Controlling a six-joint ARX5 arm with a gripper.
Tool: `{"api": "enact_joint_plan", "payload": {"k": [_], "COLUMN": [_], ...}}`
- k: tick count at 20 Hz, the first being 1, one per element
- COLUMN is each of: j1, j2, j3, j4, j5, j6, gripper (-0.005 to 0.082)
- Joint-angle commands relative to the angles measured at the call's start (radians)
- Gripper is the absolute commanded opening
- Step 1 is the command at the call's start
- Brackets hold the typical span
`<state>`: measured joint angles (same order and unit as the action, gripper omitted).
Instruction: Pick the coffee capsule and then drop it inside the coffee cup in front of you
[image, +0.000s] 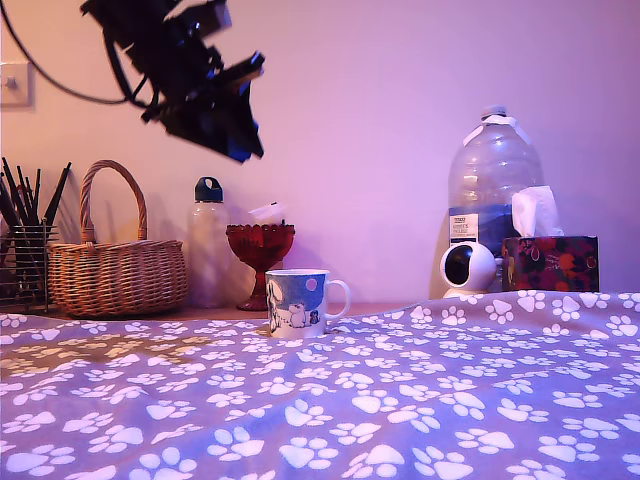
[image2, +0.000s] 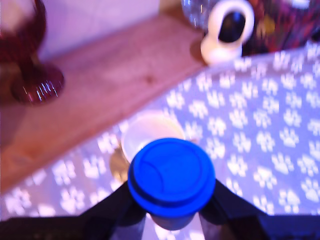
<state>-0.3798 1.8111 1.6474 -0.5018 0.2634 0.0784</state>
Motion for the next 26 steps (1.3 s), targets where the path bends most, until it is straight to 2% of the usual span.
{"api": "enact_joint_plan", "payload": {"k": [1, 7, 11, 23, 26], "j1": [-0.003, -0.005, -0.013, -0.042, -0.048], "j2": [0.049, 0.127, 0.161, 0.431, 0.489], "j3": [0.034, 0.123, 0.165, 0.453, 0.504], "j4": [-0.003, -0.010, -0.014, -0.162, -0.187], "j5": [-0.003, -0.011, -0.016, -0.039, -0.061], "j6": [0.010, 0.010, 0.027, 0.029, 0.029], "gripper": [0.0162, 0.0163, 0.0162, 0.0162, 0.0163]}}
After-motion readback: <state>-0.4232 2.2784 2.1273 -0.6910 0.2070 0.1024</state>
